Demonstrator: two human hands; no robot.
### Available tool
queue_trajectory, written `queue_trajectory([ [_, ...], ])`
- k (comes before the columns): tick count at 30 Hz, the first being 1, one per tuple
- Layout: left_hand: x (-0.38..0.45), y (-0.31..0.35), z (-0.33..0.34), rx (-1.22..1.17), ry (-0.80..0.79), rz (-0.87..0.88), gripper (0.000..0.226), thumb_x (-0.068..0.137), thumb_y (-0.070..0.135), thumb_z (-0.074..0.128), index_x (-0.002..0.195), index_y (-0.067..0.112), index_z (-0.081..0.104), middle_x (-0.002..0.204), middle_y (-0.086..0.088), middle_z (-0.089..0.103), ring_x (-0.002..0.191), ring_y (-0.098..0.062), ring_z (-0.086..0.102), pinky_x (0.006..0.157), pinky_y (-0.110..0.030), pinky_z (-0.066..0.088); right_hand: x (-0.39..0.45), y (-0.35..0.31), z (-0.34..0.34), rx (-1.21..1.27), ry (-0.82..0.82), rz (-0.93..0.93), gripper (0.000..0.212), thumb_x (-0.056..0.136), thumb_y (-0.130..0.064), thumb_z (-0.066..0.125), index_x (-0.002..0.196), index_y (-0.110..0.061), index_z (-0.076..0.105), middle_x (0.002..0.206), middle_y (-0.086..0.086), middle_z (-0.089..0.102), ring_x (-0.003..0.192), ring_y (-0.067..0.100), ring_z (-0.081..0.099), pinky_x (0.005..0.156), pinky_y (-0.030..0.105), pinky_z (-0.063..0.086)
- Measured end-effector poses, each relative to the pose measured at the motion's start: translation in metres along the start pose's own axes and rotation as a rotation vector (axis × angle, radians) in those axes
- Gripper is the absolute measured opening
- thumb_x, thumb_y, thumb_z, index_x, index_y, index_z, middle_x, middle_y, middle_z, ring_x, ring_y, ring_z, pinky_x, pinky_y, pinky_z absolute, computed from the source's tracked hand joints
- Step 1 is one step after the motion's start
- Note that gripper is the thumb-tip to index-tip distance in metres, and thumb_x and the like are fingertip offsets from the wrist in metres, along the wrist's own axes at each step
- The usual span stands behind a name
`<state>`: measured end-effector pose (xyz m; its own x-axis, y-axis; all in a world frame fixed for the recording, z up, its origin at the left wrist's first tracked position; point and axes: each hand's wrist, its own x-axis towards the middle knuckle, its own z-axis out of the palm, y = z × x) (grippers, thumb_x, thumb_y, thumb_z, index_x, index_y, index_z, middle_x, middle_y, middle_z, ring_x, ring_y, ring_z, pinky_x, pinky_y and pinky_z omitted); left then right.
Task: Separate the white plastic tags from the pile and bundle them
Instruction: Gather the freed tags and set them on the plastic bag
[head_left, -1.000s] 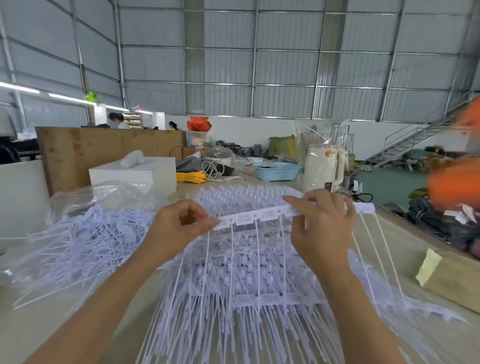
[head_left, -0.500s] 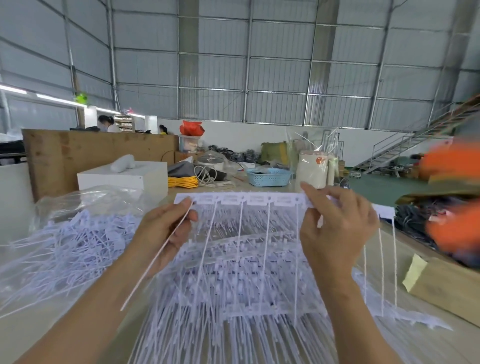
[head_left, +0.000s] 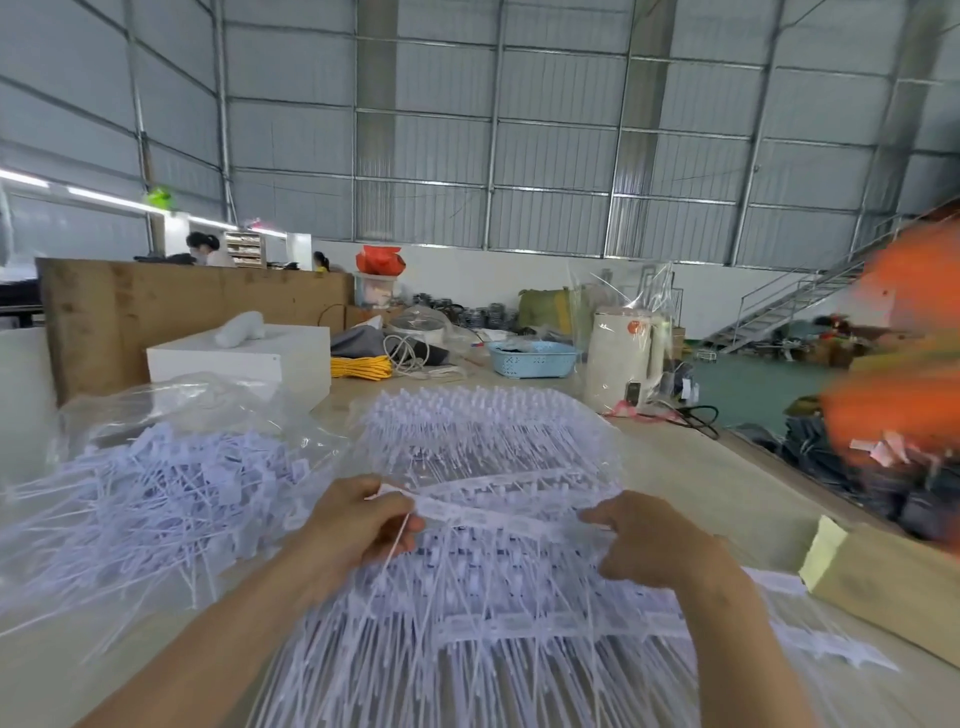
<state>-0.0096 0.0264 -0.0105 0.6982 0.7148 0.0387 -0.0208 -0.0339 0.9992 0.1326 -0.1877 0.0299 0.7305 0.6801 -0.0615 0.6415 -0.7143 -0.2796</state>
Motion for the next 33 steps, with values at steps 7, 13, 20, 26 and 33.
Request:
queue_trajectory([
  [7,-0.006,0.001,0.006,0.054,0.002,0.147,0.006,0.087,0.002,0.062,0.085,0.007,0.065,0.066,-0.013,0.071,0.049,-0.016,0.062,0.04,-0.019,0.042,0.009,-0.03,0.008,0.322,0.432,-0.393,0.047,0.098,-0.016,0.046,0.143,-0.023,0.038,0.147,0.0,0.039,0.134,0.014,0.036,0.109,0.025,0.024],
  [13,-0.01,0.001,0.011,0.003,-0.102,0.336,0.016,0.087,0.006,0.063,0.072,0.011,0.067,0.057,-0.012,0.063,0.042,-0.014,0.053,0.039,-0.018,0.04,0.024,-0.067,0.063,0.458,0.224,-0.596,0.025,0.098,-0.017,0.048,0.117,-0.011,0.062,0.111,0.012,0.067,0.101,0.024,0.059,0.089,0.035,0.047],
  [20,-0.005,-0.01,0.014,0.199,-0.007,0.314,0.042,0.088,0.033,0.06,0.078,-0.007,0.06,0.053,-0.012,0.064,0.04,-0.01,0.057,0.039,-0.017,0.04,0.025,-0.066,0.067,0.551,0.264,-0.567,0.012,0.093,-0.012,0.056,0.096,-0.009,0.068,0.069,-0.014,0.05,0.062,0.005,0.048,0.061,0.021,0.037],
  [26,-0.011,-0.008,0.02,0.224,-0.014,0.383,0.022,0.092,0.023,0.058,0.074,0.01,0.058,0.048,-0.001,0.06,0.04,-0.006,0.054,0.042,-0.015,0.042,0.021,-0.069,0.066,0.68,0.194,-0.594,0.014,0.092,-0.008,0.056,0.085,-0.009,0.068,0.074,0.006,0.061,0.06,0.007,0.052,0.061,0.021,0.041],
  [33,-0.018,-0.002,0.019,0.11,-0.163,0.303,0.026,0.089,0.023,0.062,0.078,0.001,0.057,0.04,0.004,0.047,0.035,-0.006,0.036,0.04,-0.015,0.031,0.021,-0.071,0.064,0.769,0.196,-0.611,0.014,0.09,-0.004,0.058,0.093,-0.002,0.072,0.096,0.014,0.071,0.094,0.025,0.065,0.09,0.038,0.049],
])
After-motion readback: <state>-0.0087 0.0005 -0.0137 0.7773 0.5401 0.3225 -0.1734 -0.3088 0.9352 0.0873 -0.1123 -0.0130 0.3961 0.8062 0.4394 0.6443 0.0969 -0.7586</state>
